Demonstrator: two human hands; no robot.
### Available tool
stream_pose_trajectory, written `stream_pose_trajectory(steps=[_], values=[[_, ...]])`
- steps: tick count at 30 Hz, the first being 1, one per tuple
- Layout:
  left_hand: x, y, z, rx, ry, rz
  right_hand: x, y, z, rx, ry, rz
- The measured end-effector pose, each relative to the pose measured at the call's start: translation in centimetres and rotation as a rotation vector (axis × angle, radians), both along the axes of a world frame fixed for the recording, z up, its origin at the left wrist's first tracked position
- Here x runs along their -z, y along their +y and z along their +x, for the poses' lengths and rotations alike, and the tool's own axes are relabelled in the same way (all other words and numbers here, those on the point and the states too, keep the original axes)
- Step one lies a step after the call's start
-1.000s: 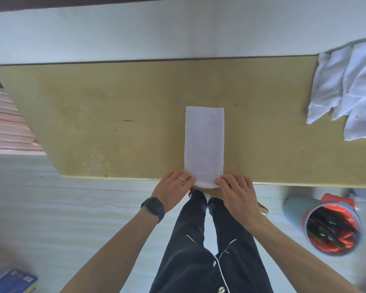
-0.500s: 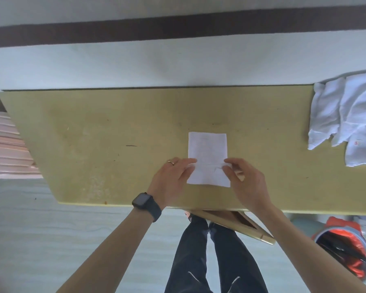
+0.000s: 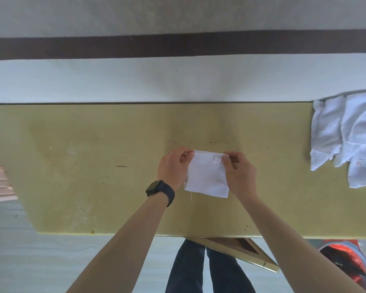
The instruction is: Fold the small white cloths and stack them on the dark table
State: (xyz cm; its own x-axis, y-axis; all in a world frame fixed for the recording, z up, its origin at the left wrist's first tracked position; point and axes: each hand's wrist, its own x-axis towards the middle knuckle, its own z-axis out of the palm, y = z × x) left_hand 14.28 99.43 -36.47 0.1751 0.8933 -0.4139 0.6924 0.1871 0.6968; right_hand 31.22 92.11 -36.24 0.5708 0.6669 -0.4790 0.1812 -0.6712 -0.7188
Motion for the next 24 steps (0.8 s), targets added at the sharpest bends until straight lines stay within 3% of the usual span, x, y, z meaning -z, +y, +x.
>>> stream_pose_trajectory(steps=[14,18,21,24], values=[[0.4,1.5,0.9,0.074,0.190,-0.002,1.1,0.7,-0.8,-0.092,-0.254,-0.063],[-0.3,1.5,0.7,0.067,0.154,-0.035,0.6,1.1,-1.0,-0.179,-0.345,-0.151],[-1.9,0.2,-0.1,-0.084,0.048,-0.086,-0.2,0.7,-0.7,-0.200,-0.451,-0.205],[-3.0,-2.4,-1.9,-0.125,-0.084,-0.194,-0.6,-0.5,-1.4,-0.199,-0.550,-0.022]])
